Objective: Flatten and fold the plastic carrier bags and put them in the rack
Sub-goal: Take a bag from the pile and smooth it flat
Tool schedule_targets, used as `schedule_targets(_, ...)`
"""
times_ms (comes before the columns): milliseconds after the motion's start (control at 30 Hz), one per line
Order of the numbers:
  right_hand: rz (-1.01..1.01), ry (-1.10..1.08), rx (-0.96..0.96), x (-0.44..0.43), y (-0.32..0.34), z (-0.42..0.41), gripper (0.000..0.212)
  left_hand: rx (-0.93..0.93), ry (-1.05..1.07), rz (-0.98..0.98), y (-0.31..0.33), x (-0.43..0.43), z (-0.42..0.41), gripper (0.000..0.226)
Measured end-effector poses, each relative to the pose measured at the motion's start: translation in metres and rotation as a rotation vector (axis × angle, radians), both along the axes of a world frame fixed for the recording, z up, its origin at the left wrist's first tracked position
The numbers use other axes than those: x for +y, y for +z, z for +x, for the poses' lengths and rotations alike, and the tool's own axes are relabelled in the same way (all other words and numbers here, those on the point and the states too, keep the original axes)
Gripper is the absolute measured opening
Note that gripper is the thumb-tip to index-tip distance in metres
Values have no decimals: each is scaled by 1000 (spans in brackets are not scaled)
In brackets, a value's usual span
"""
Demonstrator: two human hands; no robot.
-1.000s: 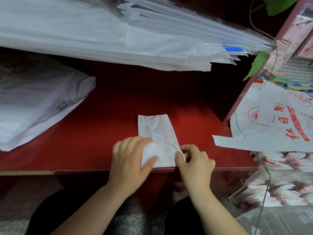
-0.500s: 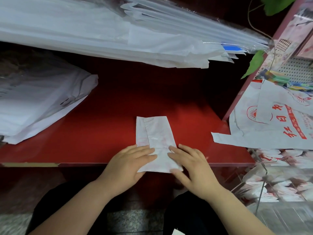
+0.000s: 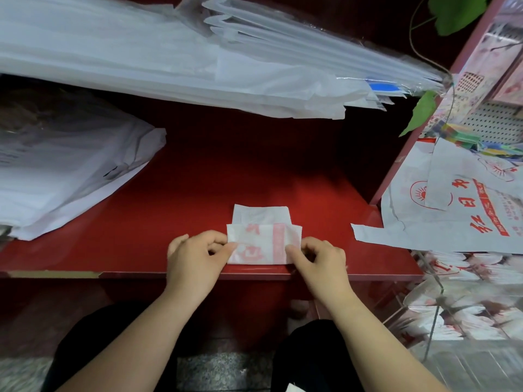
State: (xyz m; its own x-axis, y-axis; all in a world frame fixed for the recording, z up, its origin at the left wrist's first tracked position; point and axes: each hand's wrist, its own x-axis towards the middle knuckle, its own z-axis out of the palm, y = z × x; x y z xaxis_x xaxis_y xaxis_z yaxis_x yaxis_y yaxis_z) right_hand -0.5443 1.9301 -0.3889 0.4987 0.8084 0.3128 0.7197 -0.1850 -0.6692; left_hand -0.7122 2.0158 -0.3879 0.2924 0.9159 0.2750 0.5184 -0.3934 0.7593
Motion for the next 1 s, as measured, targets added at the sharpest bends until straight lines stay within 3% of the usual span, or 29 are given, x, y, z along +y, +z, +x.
schedule_targets(100,-133,-143,-58,7,0,-4,39,75,79,44,0,-2,8,6)
schedule_targets(200,-156,-188,-154,10,-3,-7,12,111,98,134,-4,-3,12,16)
schedule_targets(367,-119,-175,-189,2,-1,-15,41,112,40,272,-9,-3,11,32)
schedule_targets(433,-74,-97,-223,-1,-7,-14,47,180,-52,388,-12,-1,9,31)
schedule_targets(533,-45,90,-348,-8,-14,-7,37,391,-273,548,-16,1,4,48)
schedule_targets(633,-75,210,-412,-17,-17,1,40,656,-501,480,-3,1,2,70)
schedule_targets(700,-111,289,-405,-23,-16,6,50,685,-588,377,4,0,3,88)
schedule_targets(800,-78,376,-411,-29,-15,12,50,734,-704,315,2,5,6,82)
schedule_targets(1000,182,329,-475,-34,-23,17,22,487,-689,469,1,15,13,49)
